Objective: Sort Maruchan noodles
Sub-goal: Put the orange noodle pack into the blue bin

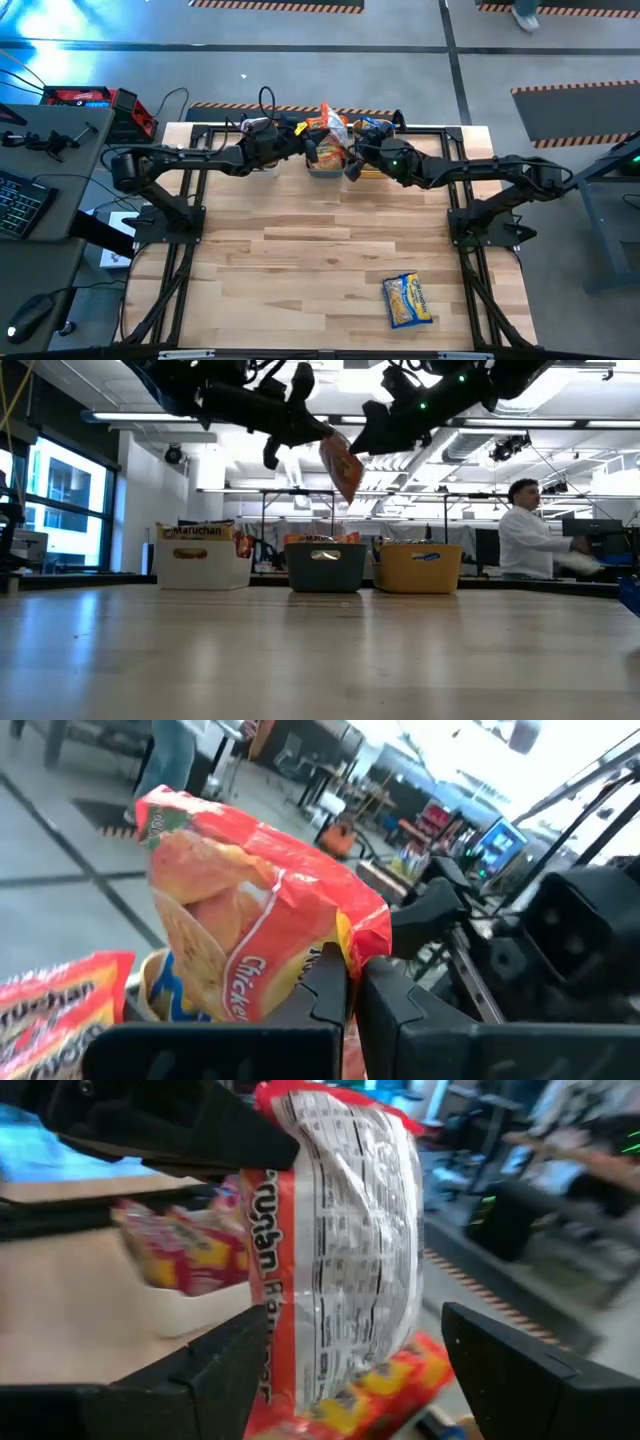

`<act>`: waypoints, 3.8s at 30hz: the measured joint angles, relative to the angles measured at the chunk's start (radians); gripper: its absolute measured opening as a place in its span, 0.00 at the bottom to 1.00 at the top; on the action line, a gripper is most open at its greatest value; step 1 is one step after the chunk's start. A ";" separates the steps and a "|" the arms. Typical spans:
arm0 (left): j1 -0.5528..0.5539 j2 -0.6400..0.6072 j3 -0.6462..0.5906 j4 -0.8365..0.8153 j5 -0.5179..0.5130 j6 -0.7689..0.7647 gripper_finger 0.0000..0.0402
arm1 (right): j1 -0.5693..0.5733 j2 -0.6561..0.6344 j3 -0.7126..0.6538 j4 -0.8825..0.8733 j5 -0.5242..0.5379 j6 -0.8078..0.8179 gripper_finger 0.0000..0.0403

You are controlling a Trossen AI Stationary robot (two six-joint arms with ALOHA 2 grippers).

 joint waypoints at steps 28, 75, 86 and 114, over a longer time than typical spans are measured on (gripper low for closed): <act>0.069 0.036 -0.001 0.198 0.119 0.061 0.00 | 0.050 0.299 0.238 0.255 0.413 -0.513 0.53; 0.092 -0.161 0.000 -0.196 0.239 0.482 0.26 | 0.013 0.251 0.235 0.091 0.403 -0.602 0.08; 0.233 -0.142 0.000 -0.536 0.356 0.475 0.06 | -0.090 -0.006 0.235 -0.440 -0.027 -0.417 0.08; 0.308 0.362 0.427 -0.986 0.237 0.419 0.45 | -0.210 -0.080 0.235 -0.670 -0.335 -0.419 0.08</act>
